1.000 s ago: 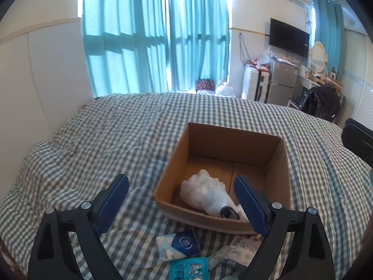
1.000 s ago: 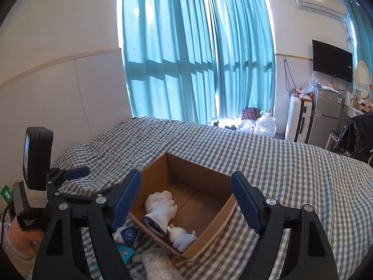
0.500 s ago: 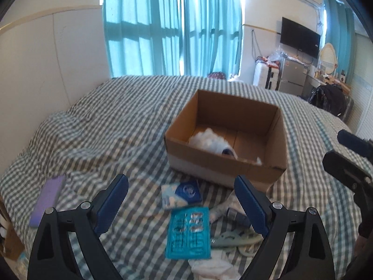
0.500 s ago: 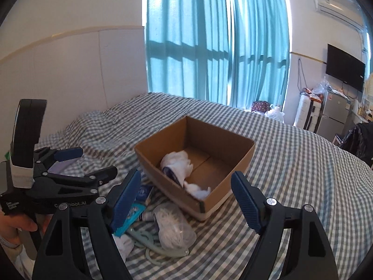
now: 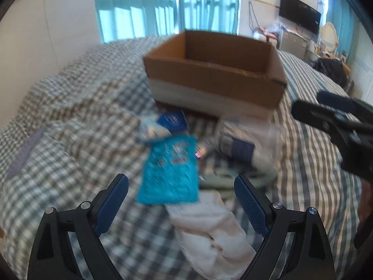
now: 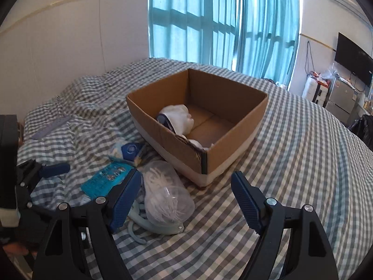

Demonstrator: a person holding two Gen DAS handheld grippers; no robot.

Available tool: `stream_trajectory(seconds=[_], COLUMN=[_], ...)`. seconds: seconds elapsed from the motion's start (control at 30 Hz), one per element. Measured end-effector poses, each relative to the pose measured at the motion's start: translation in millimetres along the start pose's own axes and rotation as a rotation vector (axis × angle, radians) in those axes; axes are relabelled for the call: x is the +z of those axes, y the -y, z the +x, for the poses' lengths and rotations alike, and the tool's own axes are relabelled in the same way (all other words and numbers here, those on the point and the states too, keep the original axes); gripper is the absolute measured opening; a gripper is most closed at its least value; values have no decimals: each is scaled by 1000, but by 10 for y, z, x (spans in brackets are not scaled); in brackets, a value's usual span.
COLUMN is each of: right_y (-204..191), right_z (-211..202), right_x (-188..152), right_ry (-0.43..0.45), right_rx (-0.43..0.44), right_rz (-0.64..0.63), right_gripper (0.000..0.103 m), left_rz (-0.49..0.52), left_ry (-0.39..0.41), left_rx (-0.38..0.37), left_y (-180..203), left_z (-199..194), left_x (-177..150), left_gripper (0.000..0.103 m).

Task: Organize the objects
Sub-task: 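Grasp the beige cloth with the left gripper while the right approaches the swab jar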

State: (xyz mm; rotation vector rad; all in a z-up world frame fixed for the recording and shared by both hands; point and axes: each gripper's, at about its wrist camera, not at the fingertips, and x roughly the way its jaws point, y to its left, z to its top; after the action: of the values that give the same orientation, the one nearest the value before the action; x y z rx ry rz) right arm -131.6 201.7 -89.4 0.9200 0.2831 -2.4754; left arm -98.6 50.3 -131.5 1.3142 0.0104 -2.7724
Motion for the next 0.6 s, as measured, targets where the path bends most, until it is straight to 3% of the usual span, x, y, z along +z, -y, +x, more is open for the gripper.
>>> stream_trajectory(seconds=[0.2,0.23,0.27,0.33,0.4,0.47,0.53,0.6], right_y=[22,19,18,13,12,10,14,12], right_z=[67,79,86,103,106,123,147,165], right_x=[-64,-74,-81,-98,-115,-132,-146,-156], right_ry=[-21,-25,-28,-36,-40,-45,-49,-50], right_rx=[11,8,6,4,2,4,11,24], right_rz=[21,21,20,21,23,29,35,39], right_gripper=[80,80,80,80,80,80,80,80], left_rz=[39,50,63,112,137,149,147,138], left_ry=[-45,-54,-65,-100,-76,-68,-52,-24], left_rx=[-17,-29,-41,-51,-69,-78,-75,-63], left_y=[107,123,141,197,215,218,195,151], left_z=[107,136,166,243,206,166,105,32], left_x=[-176,-214,-245,-322,-356,-349,-323,-293], left_gripper=[95,91,74,56,45,29,21,21])
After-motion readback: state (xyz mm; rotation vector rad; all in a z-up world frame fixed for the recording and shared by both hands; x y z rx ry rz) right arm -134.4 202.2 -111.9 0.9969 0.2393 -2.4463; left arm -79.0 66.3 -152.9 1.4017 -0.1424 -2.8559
